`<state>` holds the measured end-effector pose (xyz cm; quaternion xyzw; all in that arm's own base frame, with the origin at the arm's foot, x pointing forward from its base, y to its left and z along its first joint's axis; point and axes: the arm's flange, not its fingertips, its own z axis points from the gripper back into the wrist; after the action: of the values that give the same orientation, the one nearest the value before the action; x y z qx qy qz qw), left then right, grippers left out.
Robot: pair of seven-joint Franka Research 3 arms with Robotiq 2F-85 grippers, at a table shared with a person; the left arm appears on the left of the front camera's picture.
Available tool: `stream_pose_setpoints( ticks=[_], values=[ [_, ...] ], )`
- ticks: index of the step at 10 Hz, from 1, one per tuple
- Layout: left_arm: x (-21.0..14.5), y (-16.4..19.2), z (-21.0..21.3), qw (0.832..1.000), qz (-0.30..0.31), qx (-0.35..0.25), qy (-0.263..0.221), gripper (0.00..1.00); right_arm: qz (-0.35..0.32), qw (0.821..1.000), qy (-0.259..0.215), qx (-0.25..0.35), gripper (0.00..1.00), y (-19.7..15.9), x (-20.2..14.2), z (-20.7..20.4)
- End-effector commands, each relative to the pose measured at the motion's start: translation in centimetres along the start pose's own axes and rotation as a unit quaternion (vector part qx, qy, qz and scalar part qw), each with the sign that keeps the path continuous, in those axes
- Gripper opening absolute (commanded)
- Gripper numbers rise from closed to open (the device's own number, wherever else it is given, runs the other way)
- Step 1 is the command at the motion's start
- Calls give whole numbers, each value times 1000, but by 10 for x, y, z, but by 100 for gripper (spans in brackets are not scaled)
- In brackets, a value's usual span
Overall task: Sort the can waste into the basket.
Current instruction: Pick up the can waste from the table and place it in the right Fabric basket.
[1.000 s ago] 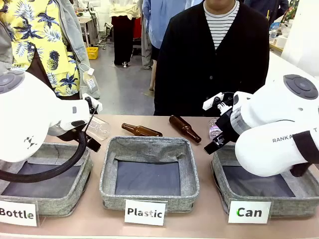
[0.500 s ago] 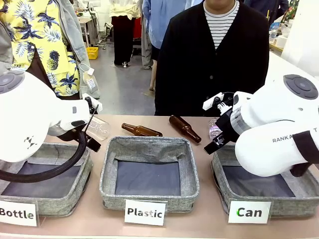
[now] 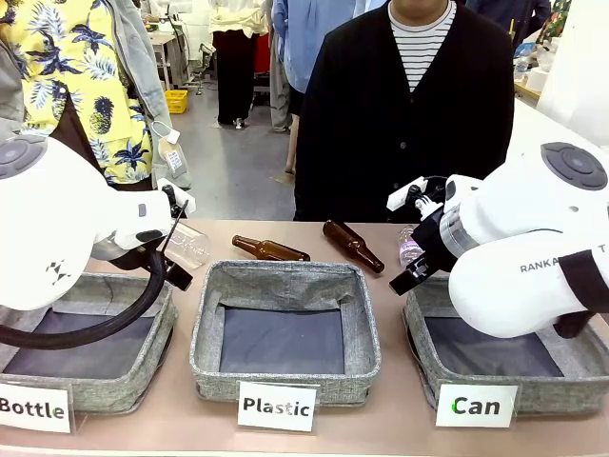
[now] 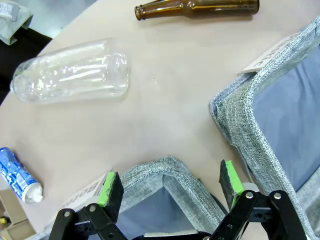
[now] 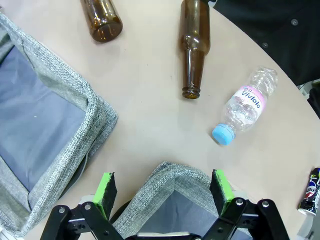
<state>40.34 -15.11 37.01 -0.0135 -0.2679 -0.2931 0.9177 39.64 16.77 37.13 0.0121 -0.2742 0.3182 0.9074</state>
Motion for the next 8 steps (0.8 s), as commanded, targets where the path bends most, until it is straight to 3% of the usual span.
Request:
stream_pose_setpoints(
  ticks=[1,5,8],
  values=[
    [0,0,0,1000,0,0,0,100,0,1000,0,0,100,0,0,0],
    [0,0,0,1000,0,0,0,100,0,1000,0,0,100,0,0,0],
    [5,-10,55,999,-16,-30,-20,100,32,997,-51,46,100,6,1,53]
  ],
)
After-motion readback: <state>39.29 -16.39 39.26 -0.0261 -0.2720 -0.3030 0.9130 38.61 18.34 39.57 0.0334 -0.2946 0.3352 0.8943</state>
